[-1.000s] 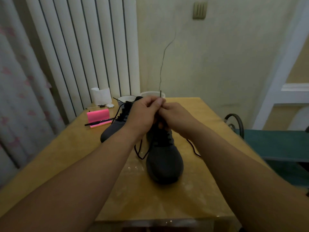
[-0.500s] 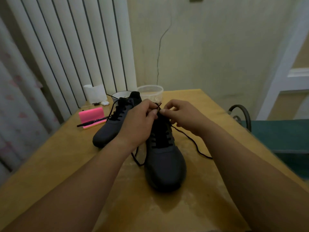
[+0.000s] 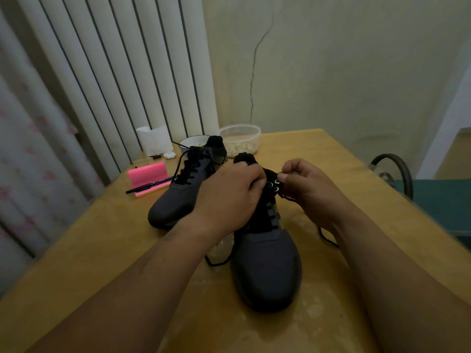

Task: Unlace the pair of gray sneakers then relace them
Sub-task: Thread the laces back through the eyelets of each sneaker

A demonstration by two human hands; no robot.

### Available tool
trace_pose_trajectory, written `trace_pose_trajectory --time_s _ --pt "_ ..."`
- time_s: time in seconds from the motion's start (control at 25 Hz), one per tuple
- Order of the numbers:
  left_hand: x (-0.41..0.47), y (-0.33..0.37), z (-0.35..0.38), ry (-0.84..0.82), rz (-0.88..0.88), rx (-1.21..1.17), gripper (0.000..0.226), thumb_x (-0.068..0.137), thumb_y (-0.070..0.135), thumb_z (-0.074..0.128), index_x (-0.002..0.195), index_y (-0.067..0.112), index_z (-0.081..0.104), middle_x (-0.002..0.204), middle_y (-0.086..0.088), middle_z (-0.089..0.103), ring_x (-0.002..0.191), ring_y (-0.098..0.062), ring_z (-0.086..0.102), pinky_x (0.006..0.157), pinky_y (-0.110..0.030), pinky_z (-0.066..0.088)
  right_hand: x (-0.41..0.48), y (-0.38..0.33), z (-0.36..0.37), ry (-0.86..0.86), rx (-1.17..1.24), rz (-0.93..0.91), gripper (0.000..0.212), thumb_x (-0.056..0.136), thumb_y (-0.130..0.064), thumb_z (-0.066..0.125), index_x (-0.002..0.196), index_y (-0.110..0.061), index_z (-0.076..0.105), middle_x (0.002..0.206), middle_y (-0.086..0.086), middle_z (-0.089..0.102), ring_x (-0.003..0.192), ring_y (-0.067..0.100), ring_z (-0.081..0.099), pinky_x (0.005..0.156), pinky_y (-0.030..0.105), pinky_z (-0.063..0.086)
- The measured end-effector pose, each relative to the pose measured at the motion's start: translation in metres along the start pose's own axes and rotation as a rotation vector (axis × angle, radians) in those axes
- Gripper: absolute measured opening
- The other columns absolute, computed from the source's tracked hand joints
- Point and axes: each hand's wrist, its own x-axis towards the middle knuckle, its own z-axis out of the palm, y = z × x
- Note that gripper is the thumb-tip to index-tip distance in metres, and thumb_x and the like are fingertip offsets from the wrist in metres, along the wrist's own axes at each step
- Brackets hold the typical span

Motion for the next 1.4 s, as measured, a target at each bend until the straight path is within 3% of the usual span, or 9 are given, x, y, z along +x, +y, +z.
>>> trace_pose_trajectory --time_s 0.2,0.52,0.76,0.96,1.16,1.24,1.32,1.4 --pt "0.002 -0.001 0.002 -0.034 0.022 0.109 0.018 0.108 0.041 0.043 0.104 0.031 0.058 0.093 0.01 0.048 0.093 -0.019 0.049 0.067 -0.039 0.05 0.001 0.0 0.0 0.006 0.011 0.001 0.015 0.098 0.001 0.059 0.103 -0.011 0.051 0.074 -0.001 0.056 0.066 0.015 0.055 0.068 0.028 0.046" --pt "0.002 0.0 0.004 -0.017 0.022 0.151 0.017 0.108 0.037 0.043 0.103 0.029 0.057 0.092 0.009 0.046 0.092 -0.019 0.048 0.064 -0.034 0.036 -0.002 -0.001 0.001 -0.002 0.019 -0.002 0.015 0.099 0.0 0.058 0.098 -0.013 0.05 0.066 -0.008 0.057 0.061 0.009 0.057 0.065 0.024 0.049" --pt "0.005 0.004 0.002 -0.077 0.079 0.238 0.022 0.11 0.039 0.038 0.113 0.028 0.057 0.099 0.004 0.049 0.095 -0.021 0.05 0.064 -0.036 0.041 -0.004 -0.003 0.003 0.013 0.012 -0.019 0.009 0.101 -0.005 0.06 0.101 -0.01 0.053 0.071 -0.005 0.06 0.063 0.008 0.058 0.068 0.026 0.049" --pt "0.01 0.002 0.008 -0.06 0.03 0.185 0.019 0.108 0.037 0.043 0.111 0.029 0.06 0.098 0.006 0.052 0.098 -0.02 0.05 0.066 -0.037 0.042 -0.009 -0.002 0.003 0.01 -0.111 -0.004 0.009 0.103 -0.019 0.063 0.109 -0.012 0.066 0.091 -0.002 0.071 0.086 0.012 0.066 0.085 0.036 0.053" --pt "0.01 -0.001 0.012 -0.05 0.023 0.134 0.019 0.106 0.036 0.049 0.113 0.03 0.065 0.099 0.007 0.056 0.099 -0.019 0.053 0.073 -0.04 0.05 -0.011 0.002 0.001 -0.011 -0.296 -0.05 0.009 0.1 -0.018 0.068 0.097 -0.009 0.067 0.084 0.003 0.065 0.072 0.012 0.054 0.072 0.035 0.046" --pt "0.007 -0.002 0.013 -0.02 0.015 0.026 0.02 0.105 0.035 0.053 0.119 0.029 0.065 0.108 0.007 0.055 0.107 -0.016 0.052 0.085 -0.036 0.05 -0.011 0.002 0.003 0.016 -0.305 -0.04 0.01 0.101 -0.018 0.066 0.095 -0.009 0.066 0.087 0.006 0.068 0.076 0.015 0.059 0.075 0.037 0.048" --pt "-0.003 -0.004 0.01 0.153 -0.069 -0.23 0.025 0.105 0.031 0.056 0.128 0.026 0.063 0.121 0.006 0.051 0.117 -0.011 0.05 0.099 -0.026 0.044 -0.009 0.001 0.003 0.107 -0.067 0.015 0.012 0.103 -0.015 0.059 0.095 -0.008 0.064 0.099 0.008 0.077 0.095 0.02 0.072 0.089 0.038 0.054" --pt "-0.02 -0.008 0.005 0.293 -0.27 -0.487 0.022 0.108 0.031 0.053 0.128 0.026 0.06 0.124 0.007 0.052 0.114 -0.001 0.053 0.097 -0.017 0.042 -0.008 -0.007 -0.006 0.168 0.504 0.063 0.02 0.106 -0.009 0.046 0.09 -0.006 0.058 0.09 0.01 0.074 0.093 0.024 0.075 0.095 0.042 0.057"
